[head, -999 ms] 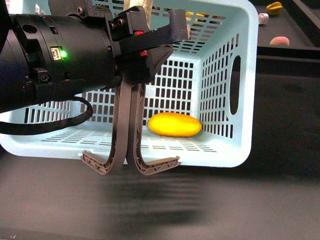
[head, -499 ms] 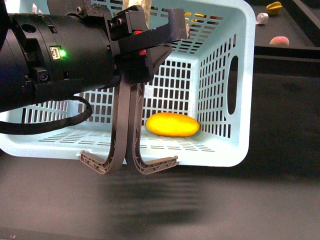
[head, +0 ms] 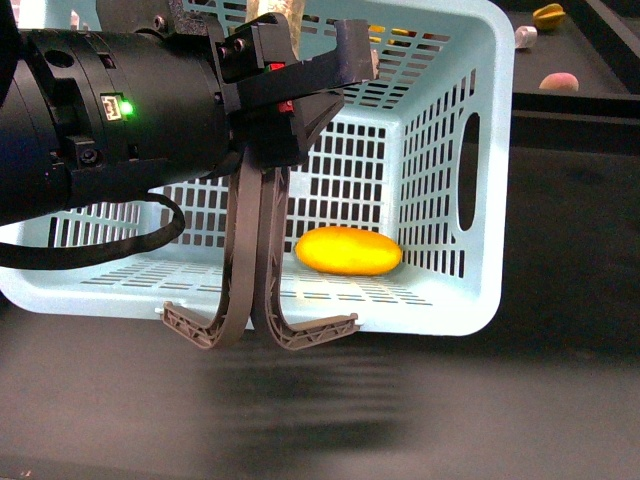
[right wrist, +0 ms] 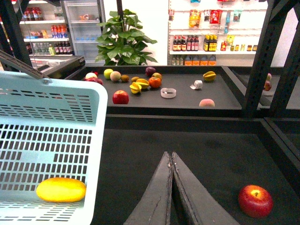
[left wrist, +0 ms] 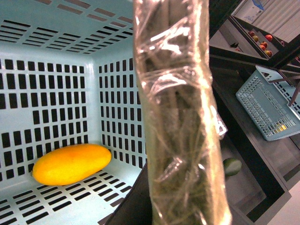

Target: Pick mango with right arm and hold basket with left

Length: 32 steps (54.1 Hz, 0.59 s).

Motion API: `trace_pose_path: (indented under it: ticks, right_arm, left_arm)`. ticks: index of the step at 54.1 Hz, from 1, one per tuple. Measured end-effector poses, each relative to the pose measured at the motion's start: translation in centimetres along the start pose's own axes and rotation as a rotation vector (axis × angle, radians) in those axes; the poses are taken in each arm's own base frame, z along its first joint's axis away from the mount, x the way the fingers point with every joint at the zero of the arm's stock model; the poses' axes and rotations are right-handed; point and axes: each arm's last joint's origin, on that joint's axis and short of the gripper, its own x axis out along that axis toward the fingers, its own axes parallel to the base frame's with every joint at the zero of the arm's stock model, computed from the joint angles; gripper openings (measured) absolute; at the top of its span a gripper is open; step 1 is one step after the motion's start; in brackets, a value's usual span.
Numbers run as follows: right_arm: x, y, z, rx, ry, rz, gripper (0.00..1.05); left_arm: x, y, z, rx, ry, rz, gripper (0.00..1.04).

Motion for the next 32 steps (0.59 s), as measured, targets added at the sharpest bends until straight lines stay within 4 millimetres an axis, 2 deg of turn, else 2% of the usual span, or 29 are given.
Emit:
trace_pose_path:
  ticks: [32]
  right_arm:
    - [0.00,0.00,-0.01,0.000,0.001,0.000,0.02]
  left_arm:
    - [0.00,0.01,0.00,0.000,0.000,0.000,0.08]
